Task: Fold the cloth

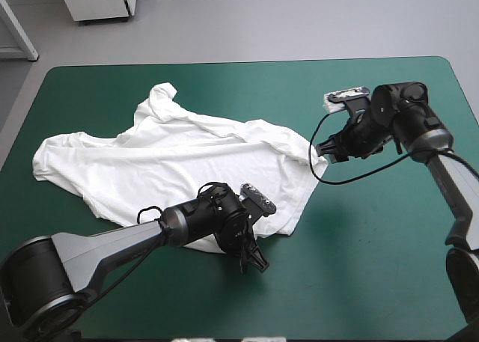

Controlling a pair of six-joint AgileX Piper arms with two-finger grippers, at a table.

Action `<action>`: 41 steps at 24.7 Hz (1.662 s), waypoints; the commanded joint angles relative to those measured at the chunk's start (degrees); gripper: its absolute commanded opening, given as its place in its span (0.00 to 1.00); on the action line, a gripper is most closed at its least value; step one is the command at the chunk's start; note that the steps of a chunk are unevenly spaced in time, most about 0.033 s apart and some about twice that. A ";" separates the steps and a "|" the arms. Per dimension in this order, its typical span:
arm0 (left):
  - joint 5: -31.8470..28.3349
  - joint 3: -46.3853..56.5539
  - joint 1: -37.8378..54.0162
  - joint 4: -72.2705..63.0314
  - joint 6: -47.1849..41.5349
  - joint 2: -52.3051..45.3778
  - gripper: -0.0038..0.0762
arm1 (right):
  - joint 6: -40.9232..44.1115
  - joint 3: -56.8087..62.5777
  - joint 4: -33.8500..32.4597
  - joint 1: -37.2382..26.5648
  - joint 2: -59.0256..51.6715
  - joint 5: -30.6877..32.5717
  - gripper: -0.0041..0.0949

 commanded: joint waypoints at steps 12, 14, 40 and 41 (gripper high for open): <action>-3.28 -0.16 -0.17 1.31 -0.32 -0.15 0.04 | 2.49 -13.83 -2.90 5.09 12.30 -0.25 0.58; -3.28 -0.16 -0.17 1.31 -0.29 -0.15 0.04 | 2.96 -13.83 -3.43 5.19 13.83 -0.13 0.56; 11.21 -14.89 8.93 13.33 -1.17 -20.24 0.04 | 3.12 -26.16 -3.56 5.19 6.61 4.78 0.02; 12.53 -17.25 9.44 14.29 -0.68 -20.89 0.04 | 3.01 -26.78 -2.82 5.19 5.17 4.78 0.02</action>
